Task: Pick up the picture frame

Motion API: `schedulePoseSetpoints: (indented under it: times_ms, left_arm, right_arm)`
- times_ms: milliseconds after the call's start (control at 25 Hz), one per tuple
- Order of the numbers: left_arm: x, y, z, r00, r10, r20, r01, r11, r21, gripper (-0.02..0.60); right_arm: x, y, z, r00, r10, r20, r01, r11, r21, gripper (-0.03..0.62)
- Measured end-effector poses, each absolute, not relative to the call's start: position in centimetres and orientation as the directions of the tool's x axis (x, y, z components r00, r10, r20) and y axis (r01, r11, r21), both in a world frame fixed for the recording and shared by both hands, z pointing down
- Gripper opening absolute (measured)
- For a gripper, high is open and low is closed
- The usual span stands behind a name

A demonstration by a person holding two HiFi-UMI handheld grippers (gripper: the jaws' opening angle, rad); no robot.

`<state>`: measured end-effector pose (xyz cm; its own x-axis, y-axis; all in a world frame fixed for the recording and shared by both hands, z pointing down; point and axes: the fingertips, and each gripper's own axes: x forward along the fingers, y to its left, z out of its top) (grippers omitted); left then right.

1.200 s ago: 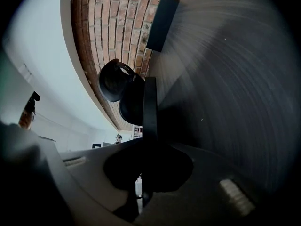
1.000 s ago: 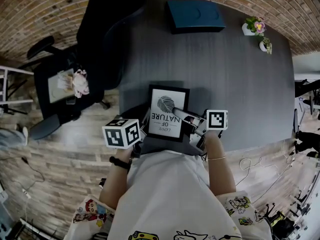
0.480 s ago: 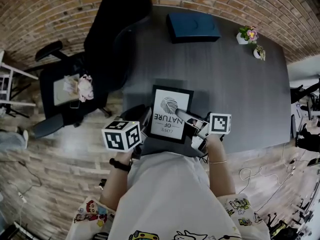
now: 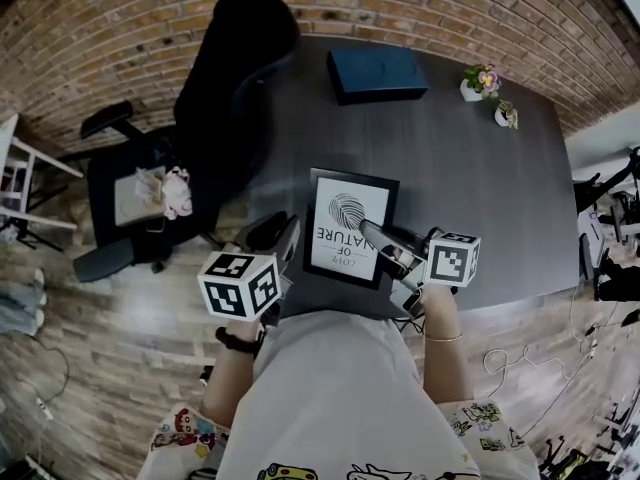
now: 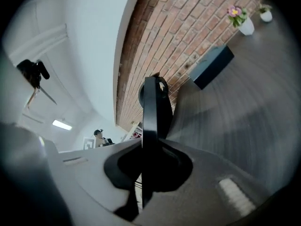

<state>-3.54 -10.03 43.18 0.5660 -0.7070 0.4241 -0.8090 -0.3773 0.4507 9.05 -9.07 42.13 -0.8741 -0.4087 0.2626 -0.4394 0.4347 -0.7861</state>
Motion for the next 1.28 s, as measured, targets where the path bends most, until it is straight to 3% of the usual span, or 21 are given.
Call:
schedulePoseSetpoints:
  times_ms: [440, 800, 1280]
  left_arm:
    - [-3.9, -9.2, 37.9, 0.519, -0.789, 0.328, -0.853, -0.459, 0.248, 0.075]
    - [-4.4, -8.9, 36.0, 0.491, -0.822, 0.289, -0.871, -0.469, 0.145, 0.057]
    - [-4.2, -7.8, 35.1, 0.461, -0.847, 0.263, -0.88, -0.475, 0.015, 0.012]
  right_arm:
    - [10.4, -8.7, 36.3, -0.744, -0.591, 0.312, -0.664, 0.601, -0.446, 0.014]
    - [11.6, -8.3, 34.7, -0.596, -0.732, 0.331, -0.799, 0.584, -0.145, 0.014]
    - [13.2, -7.7, 32.0, -0.492, -0.833, 0.254, -0.854, 0.519, 0.048, 0.014]
